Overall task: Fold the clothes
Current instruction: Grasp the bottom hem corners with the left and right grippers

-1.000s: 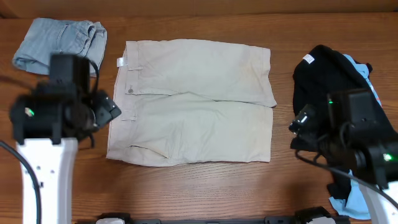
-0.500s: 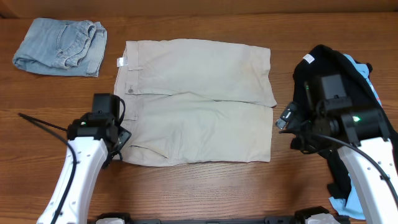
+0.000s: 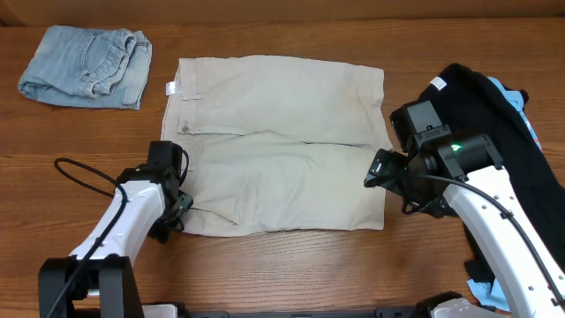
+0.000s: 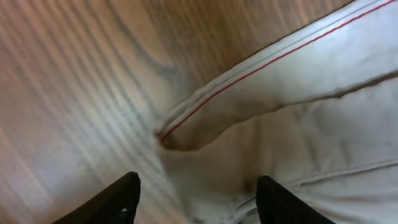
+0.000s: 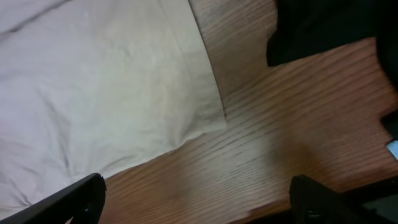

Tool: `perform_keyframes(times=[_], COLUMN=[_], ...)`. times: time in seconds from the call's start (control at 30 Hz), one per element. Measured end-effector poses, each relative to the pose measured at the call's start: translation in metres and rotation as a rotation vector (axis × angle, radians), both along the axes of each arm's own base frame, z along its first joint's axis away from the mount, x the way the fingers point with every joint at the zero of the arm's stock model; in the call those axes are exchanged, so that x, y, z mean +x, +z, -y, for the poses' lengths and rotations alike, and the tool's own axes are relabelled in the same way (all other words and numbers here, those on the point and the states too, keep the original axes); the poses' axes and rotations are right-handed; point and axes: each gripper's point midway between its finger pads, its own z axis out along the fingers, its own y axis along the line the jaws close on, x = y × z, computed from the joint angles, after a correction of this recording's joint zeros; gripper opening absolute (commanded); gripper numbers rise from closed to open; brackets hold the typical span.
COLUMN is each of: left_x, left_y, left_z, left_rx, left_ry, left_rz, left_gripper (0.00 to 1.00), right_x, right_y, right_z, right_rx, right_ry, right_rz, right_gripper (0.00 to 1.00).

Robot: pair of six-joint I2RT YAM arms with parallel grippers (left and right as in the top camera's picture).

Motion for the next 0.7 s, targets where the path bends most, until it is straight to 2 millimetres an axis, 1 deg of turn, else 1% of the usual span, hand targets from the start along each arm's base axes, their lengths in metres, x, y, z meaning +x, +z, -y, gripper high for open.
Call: perform_keyframes(times=[0.1,0.17,0.23,0.3,0.33,0.37,0.47,0.5,0.6,0.7], left_x=[0.009,0.014,0.017,0.02,0.022,0.024,0.028,0.03,0.033,0.033], left_y=[-0.002,-0.003,-0.006,-0.009,-0.012,-0.013,-0.015,-0.015,-0.015,-0.015], left_z=[-0.001,-0.002,-0.002,-0.003,-0.004,-0.005,-0.006,-0.006,-0.005,-0.005], left_rx=[0.005,0.01,0.014,0.02,0.025,0.029,0.034,0.036,0.032,0.033], left_ry=[0.004,0.004,0.007,0.008,0.011,0.011,0.01,0.012,0.009,0.01], left_rz=[0.031,0.049,0.054,0.058,0.06,0.064,0.07,0.071,0.076,0.077], left_gripper=[0.6,0.56,0.5,0.42,0.35,0.25,0.07,0.04,0.04,0.04], right_x=[-0.004,-0.005,-0.006,-0.005,-0.005,-0.005,-0.008,-0.01,-0.012,-0.012], right_y=[-0.009,-0.014,-0.018,-0.019,-0.019,-0.019,-0.019,-0.019,-0.021,-0.029], right_z=[0.001,0.002,0.002,0.002,0.002,0.002,0.003,0.002,0.001,-0.001], right_rx=[-0.006,-0.009,-0.01,-0.01,-0.01,-0.01,-0.012,-0.01,0.004,0.018], right_ry=[0.0,0.0,0.0,-0.001,0.0,-0.001,-0.007,-0.014,-0.046,-0.096], right_rz=[-0.02,-0.026,-0.031,-0.029,-0.03,-0.03,-0.042,-0.051,-0.06,-0.062], right_gripper=[0.97,0.96,0.96,0.96,0.96,0.95,0.93,0.92,0.85,0.81])
